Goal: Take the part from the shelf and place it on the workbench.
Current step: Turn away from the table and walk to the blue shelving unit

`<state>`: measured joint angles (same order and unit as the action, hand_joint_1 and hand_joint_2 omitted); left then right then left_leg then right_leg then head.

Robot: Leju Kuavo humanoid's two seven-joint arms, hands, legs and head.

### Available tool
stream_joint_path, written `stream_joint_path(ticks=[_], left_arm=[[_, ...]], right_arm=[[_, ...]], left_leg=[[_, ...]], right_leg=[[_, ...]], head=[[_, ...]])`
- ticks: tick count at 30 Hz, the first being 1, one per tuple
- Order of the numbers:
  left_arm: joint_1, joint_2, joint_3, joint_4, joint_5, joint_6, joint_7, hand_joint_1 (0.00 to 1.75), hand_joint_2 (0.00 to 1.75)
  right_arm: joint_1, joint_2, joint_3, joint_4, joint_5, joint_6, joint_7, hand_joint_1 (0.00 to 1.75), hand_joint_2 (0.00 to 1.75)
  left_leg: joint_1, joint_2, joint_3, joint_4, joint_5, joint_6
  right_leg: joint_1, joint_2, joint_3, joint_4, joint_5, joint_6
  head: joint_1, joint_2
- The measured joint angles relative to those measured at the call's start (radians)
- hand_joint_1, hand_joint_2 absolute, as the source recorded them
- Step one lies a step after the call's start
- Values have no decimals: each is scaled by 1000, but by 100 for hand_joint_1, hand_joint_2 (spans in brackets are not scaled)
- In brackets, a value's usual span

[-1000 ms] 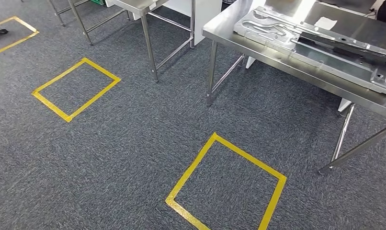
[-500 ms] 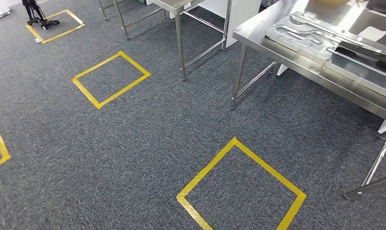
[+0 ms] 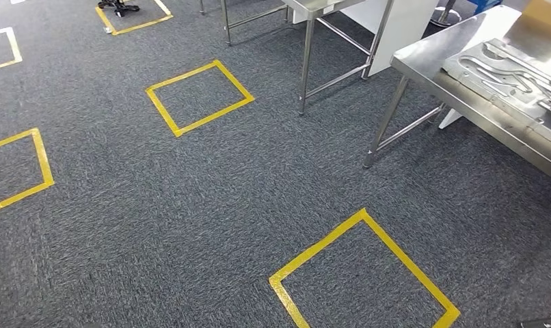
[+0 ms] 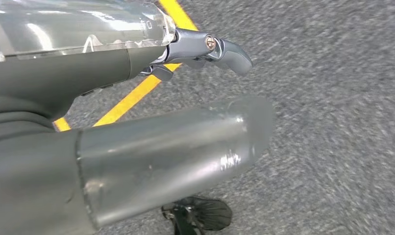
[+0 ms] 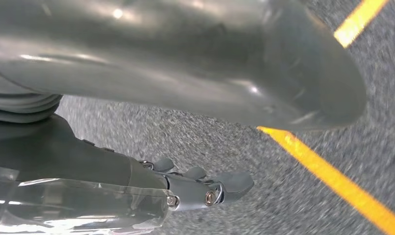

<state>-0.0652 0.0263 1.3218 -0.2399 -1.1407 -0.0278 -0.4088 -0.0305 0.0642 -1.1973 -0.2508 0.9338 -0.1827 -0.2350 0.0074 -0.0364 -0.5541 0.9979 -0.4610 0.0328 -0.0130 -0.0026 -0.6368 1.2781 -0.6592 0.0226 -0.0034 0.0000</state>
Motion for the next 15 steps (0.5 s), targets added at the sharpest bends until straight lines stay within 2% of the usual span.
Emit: stream_joint_path(ticks=[1, 2, 3, 4, 5, 6, 8, 9, 10, 12, 13, 14, 15], left_arm=[[0, 0, 0, 0, -3, 0, 2, 0, 0], [0, 0, -1, 0, -5, -1, 4, 0, 0], [-1, 0, -1, 0, -8, -1, 6, 0, 0], [-3, 0, -2, 0, -11, -2, 6, 0, 0], [-5, 0, -2, 0, -14, -3, 7, 0, 0], [-6, 0, -3, 0, -16, -3, 7, 0, 0], [-5, 1, -3, 0, -19, -4, 8, 0, 0], [-3, 2, -3, 0, -19, -4, 8, 0, 0], [-2, 3, -3, 0, -19, -4, 9, 0, 0], [-6, 4, -3, 0, -20, -4, 10, 0, 0], [-9, 4, -4, 0, -21, -4, 11, 0, 0], [-10, 4, -4, 0, -22, -4, 13, 0, 0], [-9, 4, -5, 0, -23, -5, 16, 0, 0]], right_arm=[[0, 0, 5, 1, 7, 4, -2, 0, 0], [0, 0, 10, 1, 13, 8, -5, 0, 0], [0, -1, 15, 2, 19, 10, -8, 0, 0], [-1, -1, 19, 2, 22, 12, -11, 0, 0], [-1, -2, 22, 3, 25, 13, -14, 0, 0], [-2, -3, 24, 3, 25, 13, -15, 0, 0], [-5, -3, 27, 4, 26, 14, -18, 0, 0], [-6, -3, 30, 4, 26, 14, -18, 0, 0], [-7, -3, 32, 4, 28, 14, -19, 0, 0], [-4, -3, 33, 4, 32, 14, -20, 0, 0], [-2, -3, 33, 5, 34, 14, -20, 0, 0], [-1, -3, 33, 5, 37, 13, -21, 0, 0], [-1, -4, 33, 5, 38, 12, -21, 0, 0]], left_leg=[[0, -14, 1, 1, 0, 0], [0, -27, 1, 3, -1, -1], [1, -40, 1, 6, -2, -3], [0, -53, -2, 11, -3, -7], [-1, -65, -6, 15, -4, -13], [0, -76, -11, 17, -3, -20], [2, -96, -19, 16, 1, -35], [2, -86, -23, 22, -3, -40], [2, -64, -34, 45, -17, -44], [1, -4, -81, 148, -75, -50], [3, 13, -113, 217, -107, -54], [6, 21, -138, 272, -127, -57], [8, 27, -149, 298, -129, -60]], right_leg=[[-1, 3, 6, -21, 28, -1], [-2, 13, 28, -75, 69, -2], [-4, 35, 56, -143, 107, -5], [-6, 58, 80, -203, 133, -9], [-6, 77, 95, -240, 145, -12], [-6, 85, 100, -256, 145, -16], [-4, 66, 103, -263, 147, -25], [-5, 54, 105, -268, 150, -33], [-7, 40, 108, -274, 152, -40], [-5, 10, 112, -279, 153, -51], [-2, -6, 112, -279, 152, -54], [0, -21, 112, -279, 151, -55], [1, -35, 112, -278, 150, -55]], head=[[0, 0], [0, 0], [0, 0], [0, 0], [0, 0], [0, 0], [0, 0], [-1, 0], [-4, 0], [-9, 0], [-11, 0], [-12, 0], [-12, 0]])
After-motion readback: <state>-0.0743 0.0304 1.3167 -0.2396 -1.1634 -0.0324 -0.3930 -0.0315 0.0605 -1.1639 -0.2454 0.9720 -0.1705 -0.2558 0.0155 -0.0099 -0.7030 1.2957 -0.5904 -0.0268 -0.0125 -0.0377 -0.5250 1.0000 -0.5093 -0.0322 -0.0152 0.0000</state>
